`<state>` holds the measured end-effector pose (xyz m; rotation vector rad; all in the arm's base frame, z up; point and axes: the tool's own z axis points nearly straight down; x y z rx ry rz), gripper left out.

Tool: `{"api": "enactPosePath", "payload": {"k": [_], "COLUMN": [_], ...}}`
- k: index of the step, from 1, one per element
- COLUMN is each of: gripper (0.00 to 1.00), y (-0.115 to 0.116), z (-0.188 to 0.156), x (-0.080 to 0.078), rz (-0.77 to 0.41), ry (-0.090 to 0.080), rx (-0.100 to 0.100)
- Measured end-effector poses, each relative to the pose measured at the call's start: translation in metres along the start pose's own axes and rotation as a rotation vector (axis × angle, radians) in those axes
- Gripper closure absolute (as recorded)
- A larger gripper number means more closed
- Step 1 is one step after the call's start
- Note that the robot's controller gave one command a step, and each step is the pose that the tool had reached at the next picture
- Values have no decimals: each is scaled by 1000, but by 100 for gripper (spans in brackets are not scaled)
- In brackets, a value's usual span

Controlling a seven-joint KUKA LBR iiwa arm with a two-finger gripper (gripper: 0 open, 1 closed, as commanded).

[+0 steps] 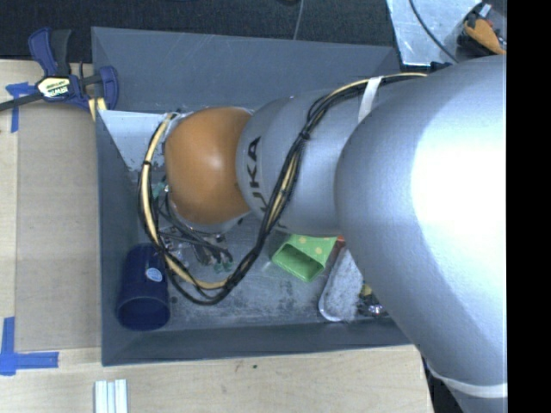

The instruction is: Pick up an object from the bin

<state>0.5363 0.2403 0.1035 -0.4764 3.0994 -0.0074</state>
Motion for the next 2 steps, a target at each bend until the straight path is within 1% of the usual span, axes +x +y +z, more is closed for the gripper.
{"api": "enactPosePath", "payload": {"k": [1, 2], "gripper": [100, 100], "y": [-6, 2], "z": [-89, 20], "x": [23, 39], "rz": [51, -36], "ry": [-11, -3], "rx": [-1, -1]}}
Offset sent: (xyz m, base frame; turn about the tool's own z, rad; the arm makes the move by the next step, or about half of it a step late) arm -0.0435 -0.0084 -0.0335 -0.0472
